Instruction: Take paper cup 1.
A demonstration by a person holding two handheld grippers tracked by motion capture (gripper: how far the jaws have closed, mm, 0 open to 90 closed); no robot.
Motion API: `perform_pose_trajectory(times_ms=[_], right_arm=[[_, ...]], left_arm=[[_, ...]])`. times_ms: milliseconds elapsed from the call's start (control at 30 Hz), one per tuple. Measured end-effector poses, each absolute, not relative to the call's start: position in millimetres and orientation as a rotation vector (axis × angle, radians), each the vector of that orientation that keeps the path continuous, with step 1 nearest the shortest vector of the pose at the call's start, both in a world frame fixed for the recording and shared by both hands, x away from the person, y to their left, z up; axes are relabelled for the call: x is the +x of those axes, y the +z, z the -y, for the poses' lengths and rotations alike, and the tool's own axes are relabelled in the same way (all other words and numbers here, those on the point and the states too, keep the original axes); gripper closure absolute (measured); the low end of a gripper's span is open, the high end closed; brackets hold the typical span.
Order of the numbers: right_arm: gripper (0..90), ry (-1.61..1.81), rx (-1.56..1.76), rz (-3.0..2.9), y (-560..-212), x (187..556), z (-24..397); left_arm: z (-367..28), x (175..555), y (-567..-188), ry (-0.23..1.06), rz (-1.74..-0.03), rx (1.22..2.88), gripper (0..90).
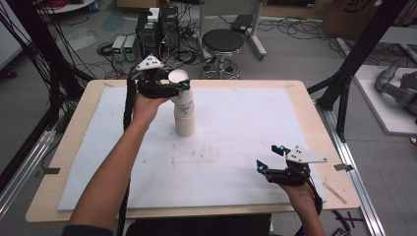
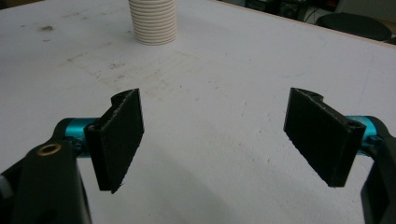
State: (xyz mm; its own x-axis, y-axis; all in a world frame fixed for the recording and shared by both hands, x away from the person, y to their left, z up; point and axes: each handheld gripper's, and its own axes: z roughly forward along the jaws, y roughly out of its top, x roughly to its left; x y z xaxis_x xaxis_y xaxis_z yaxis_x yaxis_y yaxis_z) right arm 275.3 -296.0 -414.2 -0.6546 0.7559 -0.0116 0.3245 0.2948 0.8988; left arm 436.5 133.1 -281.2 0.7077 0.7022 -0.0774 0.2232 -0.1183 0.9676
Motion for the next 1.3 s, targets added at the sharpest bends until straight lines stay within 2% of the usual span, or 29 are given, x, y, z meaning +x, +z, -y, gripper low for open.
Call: perform_pose_trajectory(times_ms=[300, 567, 933, 1300], right_arm=[[20.4, 1.324, 0.951, -2.153, -415.8, 267.5, 294.2], [20.4, 1.331, 0.935, -2.156, -412.6, 261.9, 290.2], [20.4, 1.329, 0.928, -2.177, -414.0, 266.2, 286.9], [20.4, 1.341, 0.925, -2.229, -414.1, 273.7, 279.8]], left_arm=[[-162.3, 408.8, -255.5, 0.542, -0.759, 1.56, 35.3], [-191.0, 372.4, -253.5, 0.551, -0.744, 1.514, 35.5], [-213.7, 342.3, -280.8, 0.505, -0.721, 1.534, 35.5], [-203.5, 324.4, -328.7, 0.425, -0.678, 1.58, 35.3]])
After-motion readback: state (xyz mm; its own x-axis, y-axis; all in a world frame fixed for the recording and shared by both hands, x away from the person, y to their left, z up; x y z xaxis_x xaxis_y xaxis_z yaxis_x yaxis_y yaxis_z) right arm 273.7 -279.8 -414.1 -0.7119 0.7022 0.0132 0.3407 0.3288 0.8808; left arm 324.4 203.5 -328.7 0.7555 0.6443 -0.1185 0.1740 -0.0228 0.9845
